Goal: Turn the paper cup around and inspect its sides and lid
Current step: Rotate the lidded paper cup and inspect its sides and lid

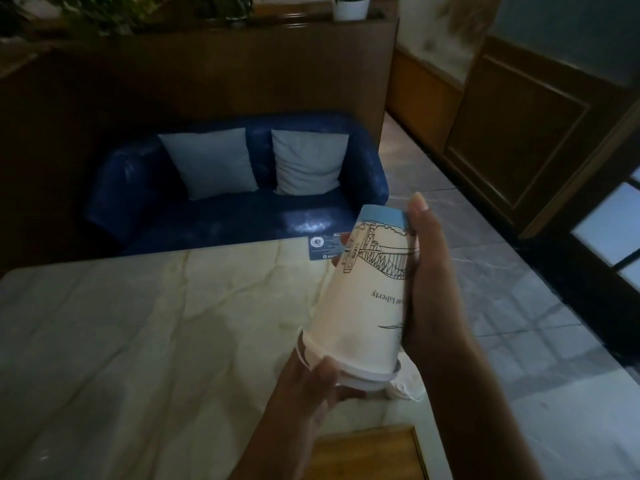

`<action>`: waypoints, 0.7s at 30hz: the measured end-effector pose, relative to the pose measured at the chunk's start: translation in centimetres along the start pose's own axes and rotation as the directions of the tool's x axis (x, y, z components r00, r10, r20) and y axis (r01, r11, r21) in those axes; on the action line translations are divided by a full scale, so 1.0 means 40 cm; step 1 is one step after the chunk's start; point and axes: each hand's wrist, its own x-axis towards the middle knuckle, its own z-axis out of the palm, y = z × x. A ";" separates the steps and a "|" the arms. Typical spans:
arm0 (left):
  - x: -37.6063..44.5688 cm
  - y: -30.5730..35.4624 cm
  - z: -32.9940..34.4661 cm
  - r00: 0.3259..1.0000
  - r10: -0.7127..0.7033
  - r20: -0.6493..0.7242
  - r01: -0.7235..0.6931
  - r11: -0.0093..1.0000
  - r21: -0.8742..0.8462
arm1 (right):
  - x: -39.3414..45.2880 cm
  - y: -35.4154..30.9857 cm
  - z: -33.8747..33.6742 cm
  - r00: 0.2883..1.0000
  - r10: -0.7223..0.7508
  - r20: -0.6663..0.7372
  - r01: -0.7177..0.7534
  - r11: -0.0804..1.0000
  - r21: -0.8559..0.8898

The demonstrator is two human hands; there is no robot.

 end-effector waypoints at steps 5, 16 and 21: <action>-0.009 -0.014 -0.008 0.979 -0.152 0.134 0.189 0.923 -0.335 | -0.008 -0.004 0.001 1.000 0.025 0.005 -0.025 0.998 0.065; -0.003 -0.026 0.001 0.995 -0.088 0.038 0.095 0.945 -0.314 | -0.012 -0.002 -0.003 1.000 -0.002 -0.010 0.003 0.995 0.097; -0.003 -0.025 0.002 0.996 -0.092 0.002 0.088 0.941 -0.326 | -0.011 0.001 0.000 0.999 -0.029 0.029 0.026 0.995 0.098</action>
